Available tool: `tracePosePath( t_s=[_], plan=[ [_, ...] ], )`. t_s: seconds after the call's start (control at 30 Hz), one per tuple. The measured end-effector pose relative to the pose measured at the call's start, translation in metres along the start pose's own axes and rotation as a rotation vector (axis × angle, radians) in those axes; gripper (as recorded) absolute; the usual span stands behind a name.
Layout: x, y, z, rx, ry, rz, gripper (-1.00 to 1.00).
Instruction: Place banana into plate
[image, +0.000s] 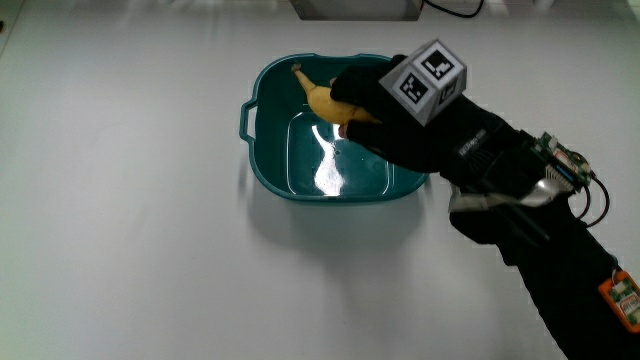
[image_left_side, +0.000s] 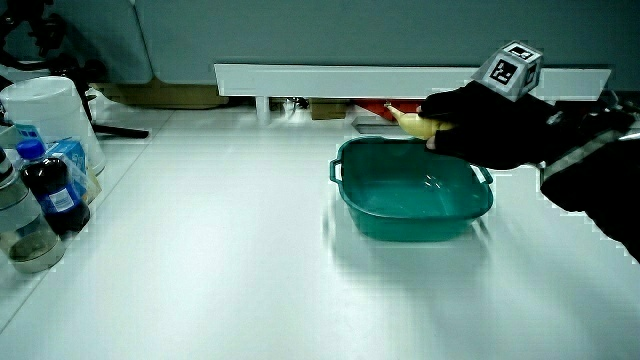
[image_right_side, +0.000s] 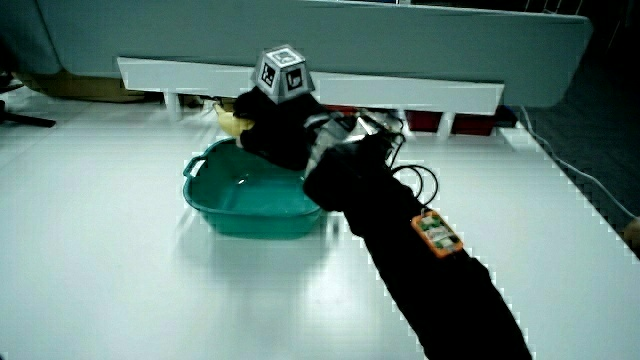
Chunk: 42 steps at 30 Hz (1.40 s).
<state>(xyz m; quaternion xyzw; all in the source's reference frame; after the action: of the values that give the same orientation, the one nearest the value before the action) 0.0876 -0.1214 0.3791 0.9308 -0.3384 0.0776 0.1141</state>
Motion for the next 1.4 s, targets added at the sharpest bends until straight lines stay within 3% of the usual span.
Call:
tracePosePath(
  t_s=[0.03, 0.37, 0.4, 0.5, 0.53, 0.57, 0.67, 0.7, 0.9, 1.0, 1.13, 1.4],
  plan=[
    [0.002, 0.004, 0.000, -0.026, -0.005, -0.015, 0.00],
    [0.005, 0.009, -0.009, -0.064, 0.049, -0.046, 0.00],
    [0.004, 0.008, -0.008, -0.064, 0.091, -0.042, 0.00],
    [0.000, 0.010, -0.016, -0.068, 0.076, -0.045, 0.00],
    [0.001, 0.012, -0.025, -0.085, 0.105, -0.044, 0.00],
    [-0.004, 0.012, -0.023, -0.081, 0.104, -0.047, 0.00],
    [-0.003, 0.016, -0.045, -0.119, 0.115, -0.049, 0.00],
    [-0.007, 0.016, -0.045, -0.121, 0.139, -0.044, 0.00],
    [-0.008, 0.029, -0.093, -0.243, 0.123, -0.063, 0.00],
    [-0.008, 0.034, -0.108, -0.280, 0.120, -0.084, 0.00],
    [-0.007, 0.037, -0.120, -0.316, 0.131, -0.096, 0.00],
    [-0.008, 0.040, -0.149, -0.409, 0.076, -0.113, 0.00]
  ],
)
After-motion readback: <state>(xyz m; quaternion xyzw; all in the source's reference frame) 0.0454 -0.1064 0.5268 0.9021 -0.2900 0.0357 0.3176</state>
